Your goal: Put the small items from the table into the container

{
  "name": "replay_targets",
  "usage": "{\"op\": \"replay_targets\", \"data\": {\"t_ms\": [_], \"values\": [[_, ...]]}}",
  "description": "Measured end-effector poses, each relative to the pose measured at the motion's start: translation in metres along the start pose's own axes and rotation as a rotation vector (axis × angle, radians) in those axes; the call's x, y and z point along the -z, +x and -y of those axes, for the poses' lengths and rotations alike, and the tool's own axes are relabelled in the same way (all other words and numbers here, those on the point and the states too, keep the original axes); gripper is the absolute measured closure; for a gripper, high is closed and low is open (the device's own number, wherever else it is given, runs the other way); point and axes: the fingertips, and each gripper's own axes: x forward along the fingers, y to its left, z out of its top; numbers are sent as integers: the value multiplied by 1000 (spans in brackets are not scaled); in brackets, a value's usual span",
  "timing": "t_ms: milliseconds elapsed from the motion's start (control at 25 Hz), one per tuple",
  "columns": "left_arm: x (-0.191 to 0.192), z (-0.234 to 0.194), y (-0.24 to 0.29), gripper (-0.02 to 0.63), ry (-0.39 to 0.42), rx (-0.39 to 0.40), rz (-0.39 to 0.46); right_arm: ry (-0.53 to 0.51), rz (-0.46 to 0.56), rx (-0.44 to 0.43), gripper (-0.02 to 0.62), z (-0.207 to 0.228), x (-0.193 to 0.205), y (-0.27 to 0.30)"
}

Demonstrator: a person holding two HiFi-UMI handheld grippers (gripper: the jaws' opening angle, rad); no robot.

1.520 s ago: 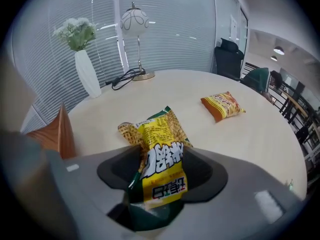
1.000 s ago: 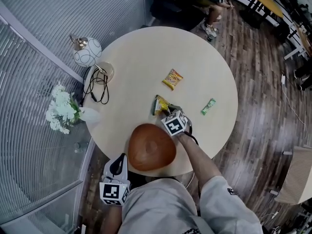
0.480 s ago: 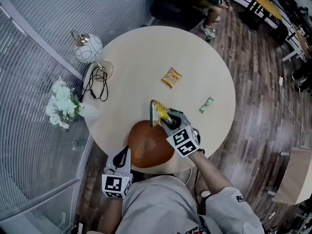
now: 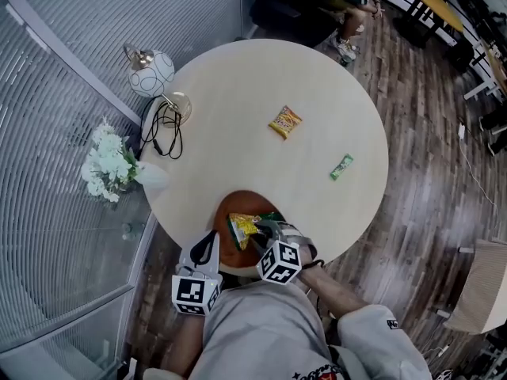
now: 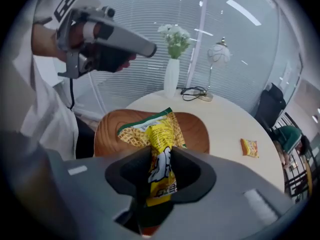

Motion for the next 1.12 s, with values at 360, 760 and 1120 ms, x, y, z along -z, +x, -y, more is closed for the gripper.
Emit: {"op": "replay_targets", "data": {"t_ms": [360,760,1120], "values": [[7,-6,-7,618,-16,-18,-4,-69,-59,-69,455,-22,1,24],[9,-9,-6,618,-18,-30,-1,77,183,75,592,10,-38,-18],[0,5,13,618,11,29,-10,393,481,353,592,82,-50,-99]]}}
